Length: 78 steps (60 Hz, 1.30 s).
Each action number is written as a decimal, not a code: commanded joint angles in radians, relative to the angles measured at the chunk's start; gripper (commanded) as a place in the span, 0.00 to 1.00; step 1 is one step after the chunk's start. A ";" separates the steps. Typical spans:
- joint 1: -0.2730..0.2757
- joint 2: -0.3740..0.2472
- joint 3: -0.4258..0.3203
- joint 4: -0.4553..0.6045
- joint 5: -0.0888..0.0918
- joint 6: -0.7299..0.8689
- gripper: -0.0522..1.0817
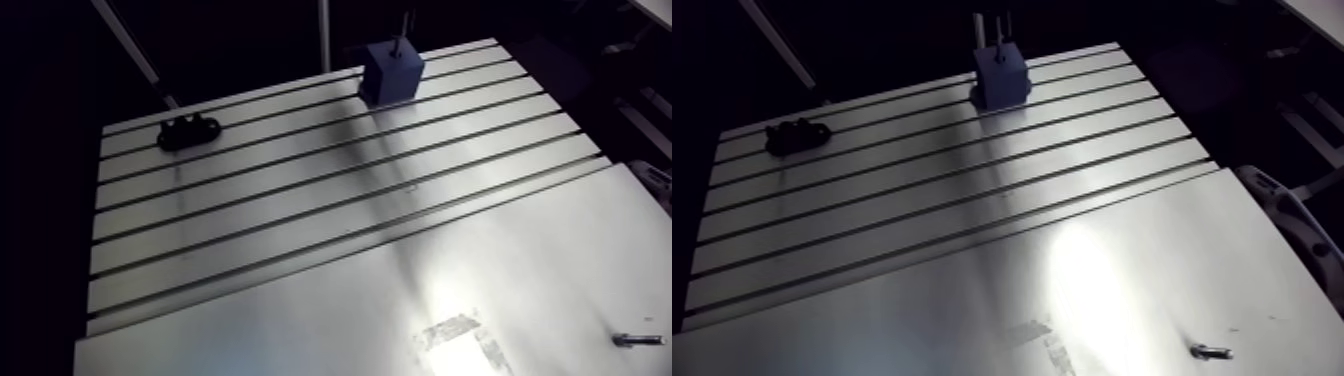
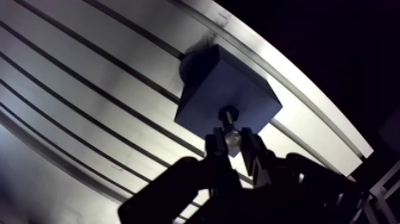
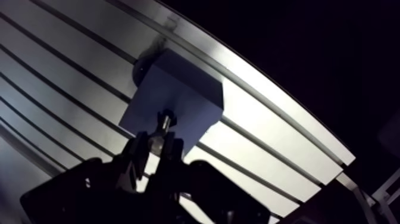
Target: Pick up the M10 bolt and insert it into the hex recess until seated.
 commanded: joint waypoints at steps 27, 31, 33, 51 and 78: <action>-0.001 0.000 0.002 -0.002 0.000 0.000 0.94; -0.001 0.000 0.002 -0.002 0.000 0.000 0.94; -0.001 0.000 0.002 -0.002 0.000 0.000 0.94; -0.001 0.000 0.000 -0.010 0.000 0.000 0.94; -0.001 0.000 0.002 -0.019 0.002 0.000 0.94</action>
